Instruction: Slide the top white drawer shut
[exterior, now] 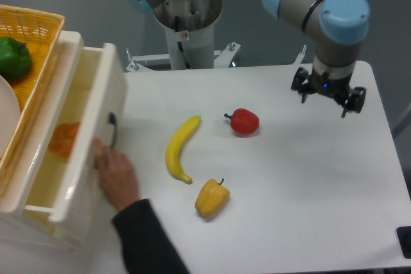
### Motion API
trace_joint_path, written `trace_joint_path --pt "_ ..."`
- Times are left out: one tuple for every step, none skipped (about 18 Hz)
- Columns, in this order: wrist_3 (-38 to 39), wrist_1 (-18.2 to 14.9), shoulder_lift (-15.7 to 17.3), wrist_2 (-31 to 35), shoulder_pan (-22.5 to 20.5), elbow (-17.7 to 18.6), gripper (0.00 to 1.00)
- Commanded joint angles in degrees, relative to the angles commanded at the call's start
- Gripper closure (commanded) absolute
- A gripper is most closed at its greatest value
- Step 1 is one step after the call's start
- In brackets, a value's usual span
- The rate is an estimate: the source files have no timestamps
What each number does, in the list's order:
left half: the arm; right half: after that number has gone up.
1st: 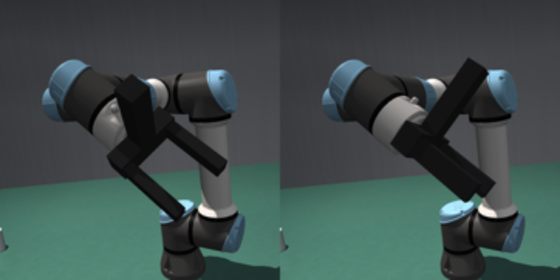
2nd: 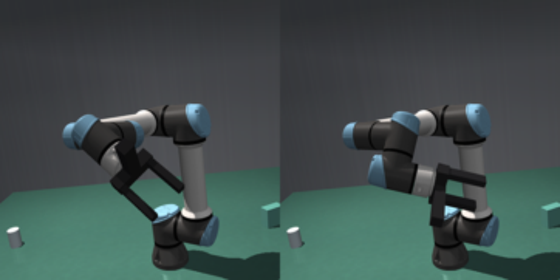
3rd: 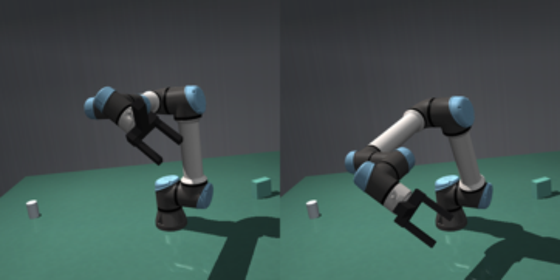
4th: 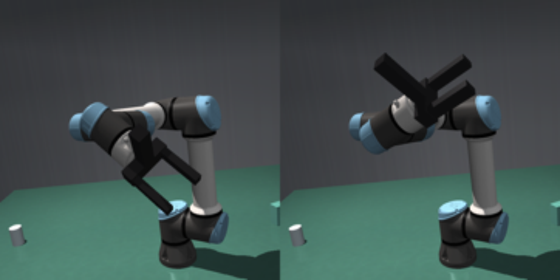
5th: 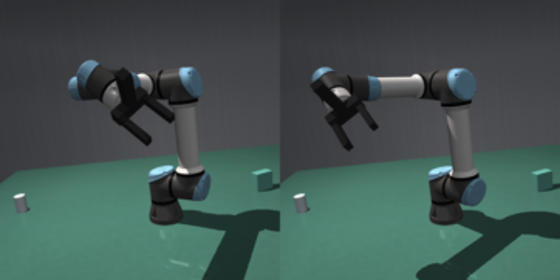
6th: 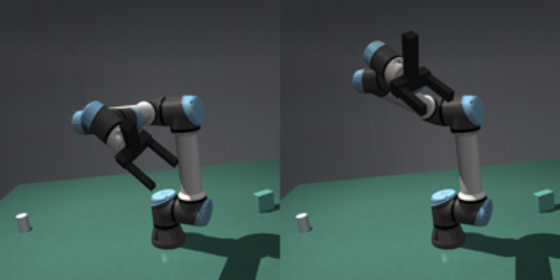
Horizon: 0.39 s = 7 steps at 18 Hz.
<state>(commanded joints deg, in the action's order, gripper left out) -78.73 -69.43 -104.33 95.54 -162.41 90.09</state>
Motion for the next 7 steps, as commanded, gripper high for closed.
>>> trace_joint_path --pt "-1.4 -0.1 0.1 0.0 -0.4 0.0 0.0" --pt "-2.5 -0.1 0.2 0.0 -0.7 0.0 0.0" --pt "-2.9 -0.1 0.2 0.0 -1.1 0.1 0.0" --pt "-3.0 -0.1 0.3 0.0 -1.3 0.1 0.0" --pt "-3.0 -0.2 0.5 0.0 -1.5 0.3 0.0" --pt "-3.0 -0.2 0.6 -0.1 -1.5 0.5 0.0" --pt "-3.0 -0.2 0.7 -0.1 -1.4 0.7 0.0"
